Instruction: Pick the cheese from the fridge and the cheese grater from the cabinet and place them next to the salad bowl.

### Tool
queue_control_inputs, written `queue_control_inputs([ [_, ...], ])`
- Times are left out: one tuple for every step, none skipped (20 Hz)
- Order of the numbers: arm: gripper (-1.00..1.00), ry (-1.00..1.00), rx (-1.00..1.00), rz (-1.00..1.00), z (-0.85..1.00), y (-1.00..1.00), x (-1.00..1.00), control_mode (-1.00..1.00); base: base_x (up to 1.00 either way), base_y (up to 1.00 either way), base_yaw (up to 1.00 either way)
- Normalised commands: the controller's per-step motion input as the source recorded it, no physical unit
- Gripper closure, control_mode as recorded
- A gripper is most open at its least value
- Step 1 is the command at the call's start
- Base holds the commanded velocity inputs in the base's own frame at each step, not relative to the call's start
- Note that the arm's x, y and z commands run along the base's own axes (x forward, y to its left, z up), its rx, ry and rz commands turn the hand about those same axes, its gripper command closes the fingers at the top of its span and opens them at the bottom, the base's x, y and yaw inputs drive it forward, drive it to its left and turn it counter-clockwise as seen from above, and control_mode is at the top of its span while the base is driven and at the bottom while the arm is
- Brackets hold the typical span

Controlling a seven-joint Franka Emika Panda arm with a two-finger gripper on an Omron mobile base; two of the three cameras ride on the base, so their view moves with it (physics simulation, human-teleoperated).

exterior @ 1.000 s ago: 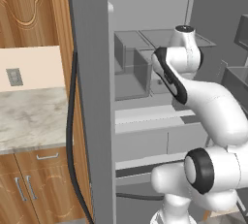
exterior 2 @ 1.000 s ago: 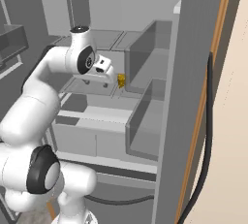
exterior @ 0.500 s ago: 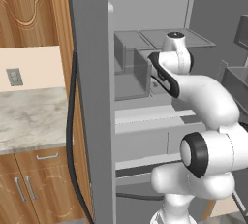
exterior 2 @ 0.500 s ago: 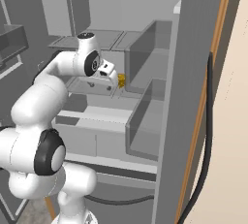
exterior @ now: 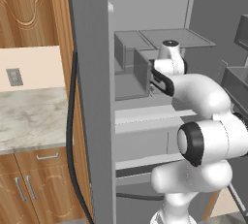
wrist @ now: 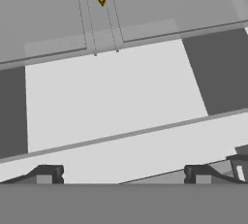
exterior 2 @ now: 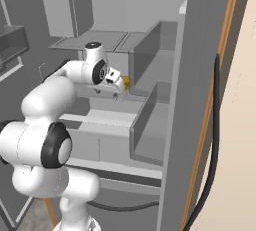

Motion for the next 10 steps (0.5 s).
queue_control_inputs([
  [-1.0,0.0,0.0,0.0,0.0,0.0,0.39,-1.0,0.0,0.0,0.0],
  [-1.0,0.0,0.02,0.0,0.0,0.0,0.47,-1.0,0.0,0.0,0.0],
  [-1.0,0.0,0.03,0.0,0.0,0.0,0.5,-1.0,0.0,0.0,0.0],
  [-1.0,0.0,0.04,0.0,0.0,0.0,0.53,-1.0,0.0,0.0,0.0],
  [-1.0,-0.01,0.06,0.0,0.0,0.0,0.48,-1.0,0.0,0.0,0.0],
  [-1.0,0.0,0.06,0.0,0.0,0.0,0.42,-1.0,0.0,0.0,0.0],
  [-1.0,0.0,0.07,0.0,0.0,0.0,0.37,-1.0,0.0,0.0,0.0],
  [-1.0,0.0,0.06,0.0,0.0,0.0,0.39,-1.0,0.0,0.0,0.0],
  [-1.0,0.0,0.05,0.0,0.0,0.0,0.39,-1.0,0.0,0.0,0.0],
  [-1.0,0.0,0.05,0.0,-0.01,0.0,0.36,-1.0,0.0,0.0,0.0],
])
